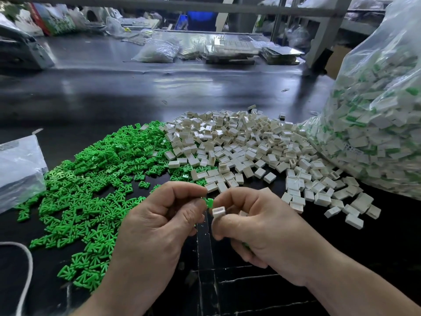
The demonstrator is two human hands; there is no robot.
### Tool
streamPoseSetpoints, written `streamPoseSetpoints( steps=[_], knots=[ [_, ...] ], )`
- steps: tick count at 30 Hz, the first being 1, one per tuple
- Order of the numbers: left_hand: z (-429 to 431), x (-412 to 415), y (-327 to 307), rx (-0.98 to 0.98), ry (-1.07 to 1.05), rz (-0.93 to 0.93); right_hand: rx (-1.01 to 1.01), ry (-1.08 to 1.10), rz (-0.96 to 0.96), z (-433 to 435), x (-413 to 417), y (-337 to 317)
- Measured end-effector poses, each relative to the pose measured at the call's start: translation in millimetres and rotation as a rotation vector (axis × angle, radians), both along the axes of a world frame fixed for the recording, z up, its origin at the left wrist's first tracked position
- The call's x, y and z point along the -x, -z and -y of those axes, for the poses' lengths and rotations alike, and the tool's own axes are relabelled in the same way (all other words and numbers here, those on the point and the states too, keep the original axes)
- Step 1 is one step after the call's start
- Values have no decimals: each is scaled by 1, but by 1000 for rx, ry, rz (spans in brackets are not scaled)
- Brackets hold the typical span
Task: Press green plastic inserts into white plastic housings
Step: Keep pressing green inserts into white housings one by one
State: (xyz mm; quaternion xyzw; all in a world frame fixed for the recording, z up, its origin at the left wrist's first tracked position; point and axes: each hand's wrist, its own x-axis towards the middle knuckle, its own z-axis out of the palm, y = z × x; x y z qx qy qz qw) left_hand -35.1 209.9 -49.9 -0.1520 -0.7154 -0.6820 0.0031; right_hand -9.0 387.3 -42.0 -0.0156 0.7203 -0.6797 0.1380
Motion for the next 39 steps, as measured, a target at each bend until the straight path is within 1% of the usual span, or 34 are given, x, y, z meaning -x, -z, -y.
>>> streamPoseSetpoints(
  steps=[3,7,10,15,20,23,29,31,34,37,39],
  knots=[
    [0,0,0,24,-5,-14,-57,-2,-71,0,-1,4],
    [2,2,-1,56,-14,-28,-21,21,-113,-2,0,4],
    [2,1,-1,77,-17,-36,1,34,-109,-2,0,2],
    [2,-2,-2,120,-30,-58,-55,-4,-90,0,-1,0],
    [3,-1,-3,172,-42,-91,-44,-18,-85,-2,-2,-2],
    [4,-2,-2,172,-45,-96,-91,-54,-99,-3,-3,-4],
    [3,-2,0,233,-45,-160,-155,-33,-110,-2,-2,-3],
    [4,-2,-1,172,-15,-105,-72,-2,-76,-2,-1,-4],
    [6,-1,-2,32,89,28,110,49,38,-3,0,-7],
    [5,0,-2,-118,130,172,172,42,81,0,-1,-7],
    [3,0,-2,-232,214,302,213,11,86,3,-2,-7]
  ],
)
